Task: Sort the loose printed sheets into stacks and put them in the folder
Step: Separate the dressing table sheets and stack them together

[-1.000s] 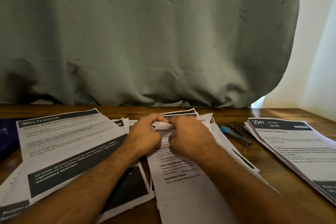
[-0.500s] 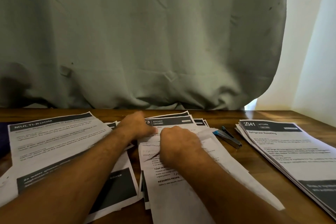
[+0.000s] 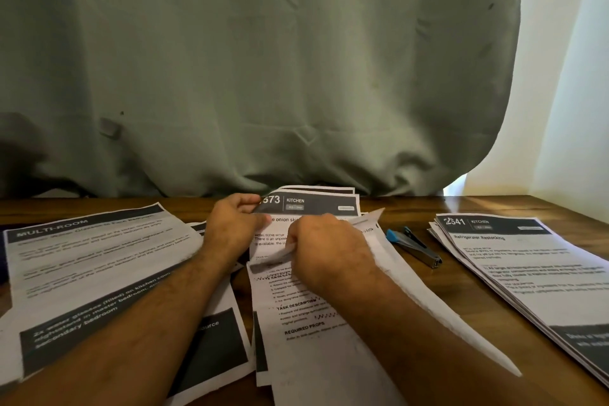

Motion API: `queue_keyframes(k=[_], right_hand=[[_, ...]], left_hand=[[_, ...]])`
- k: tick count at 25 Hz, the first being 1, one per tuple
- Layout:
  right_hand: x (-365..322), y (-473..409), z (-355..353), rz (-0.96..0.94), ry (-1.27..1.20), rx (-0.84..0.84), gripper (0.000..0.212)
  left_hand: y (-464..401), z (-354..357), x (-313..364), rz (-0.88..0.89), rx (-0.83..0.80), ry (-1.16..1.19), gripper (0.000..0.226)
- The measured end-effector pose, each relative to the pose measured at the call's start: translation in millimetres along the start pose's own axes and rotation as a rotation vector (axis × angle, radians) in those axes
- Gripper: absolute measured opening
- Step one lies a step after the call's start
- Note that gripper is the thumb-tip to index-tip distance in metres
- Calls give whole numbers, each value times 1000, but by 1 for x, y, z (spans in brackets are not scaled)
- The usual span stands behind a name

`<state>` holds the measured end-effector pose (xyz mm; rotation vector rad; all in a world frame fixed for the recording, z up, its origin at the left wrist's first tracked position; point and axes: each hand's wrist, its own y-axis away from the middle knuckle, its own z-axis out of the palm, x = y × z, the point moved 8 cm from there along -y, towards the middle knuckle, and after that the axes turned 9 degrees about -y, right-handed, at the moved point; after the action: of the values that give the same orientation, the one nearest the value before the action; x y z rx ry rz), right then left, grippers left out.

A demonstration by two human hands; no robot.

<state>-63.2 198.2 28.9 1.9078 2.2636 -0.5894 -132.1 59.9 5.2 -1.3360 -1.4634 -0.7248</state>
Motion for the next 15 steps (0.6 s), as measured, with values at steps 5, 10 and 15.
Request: queue_keyframes(k=[5,10,15], right_hand=[[4,-1,-17,-69,-43,203,19],[11,-2,-21,-98,-78,226,24],[12,6,-34,-139,-64,361,17]], left_hand=[[11,7,-5,-132,-58,239,17],[22,15,13,-51,-168,372,23],[24,21,16,21,-217,307,22]])
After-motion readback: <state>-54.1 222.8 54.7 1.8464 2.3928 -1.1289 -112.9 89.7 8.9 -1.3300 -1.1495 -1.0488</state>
